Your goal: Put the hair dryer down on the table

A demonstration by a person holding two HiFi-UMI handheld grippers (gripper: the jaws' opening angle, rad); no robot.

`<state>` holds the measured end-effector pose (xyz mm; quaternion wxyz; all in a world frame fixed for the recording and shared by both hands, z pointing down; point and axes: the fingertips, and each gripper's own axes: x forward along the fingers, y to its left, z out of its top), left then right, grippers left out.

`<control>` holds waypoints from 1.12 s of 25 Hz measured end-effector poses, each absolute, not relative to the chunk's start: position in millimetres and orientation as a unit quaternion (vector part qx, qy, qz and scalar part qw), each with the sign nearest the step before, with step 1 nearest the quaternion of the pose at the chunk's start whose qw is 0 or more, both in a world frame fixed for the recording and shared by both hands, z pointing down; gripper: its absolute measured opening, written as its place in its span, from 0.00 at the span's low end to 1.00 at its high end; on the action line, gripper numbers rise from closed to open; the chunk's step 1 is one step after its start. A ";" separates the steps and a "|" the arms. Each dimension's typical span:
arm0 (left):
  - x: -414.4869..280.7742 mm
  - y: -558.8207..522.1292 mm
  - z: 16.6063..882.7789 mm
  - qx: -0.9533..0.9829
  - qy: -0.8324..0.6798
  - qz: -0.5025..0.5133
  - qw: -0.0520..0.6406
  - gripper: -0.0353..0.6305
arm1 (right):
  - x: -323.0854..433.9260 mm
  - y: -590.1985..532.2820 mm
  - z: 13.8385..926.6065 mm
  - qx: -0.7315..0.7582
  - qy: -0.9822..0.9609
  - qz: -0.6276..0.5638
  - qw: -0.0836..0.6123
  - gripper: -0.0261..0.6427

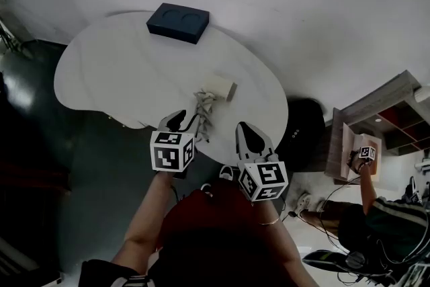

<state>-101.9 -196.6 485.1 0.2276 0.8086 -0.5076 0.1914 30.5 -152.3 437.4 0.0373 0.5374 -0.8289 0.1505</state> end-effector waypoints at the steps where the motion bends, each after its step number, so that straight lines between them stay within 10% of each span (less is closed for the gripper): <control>1: -103.0 -193.9 482.4 0.810 -0.508 0.191 0.223 0.29 | 30.2 -150.0 436.1 0.538 -0.829 0.149 0.036 0.06; 12: -112.1 -166.7 460.5 0.826 -0.502 0.176 0.188 0.11 | 15.4 -125.1 428.5 0.536 -0.832 0.139 0.031 0.06; 28: -129.8 -136.3 435.4 0.837 -0.503 0.139 0.165 0.09 | -4.2 -100.2 420.0 0.524 -0.841 0.132 0.031 0.06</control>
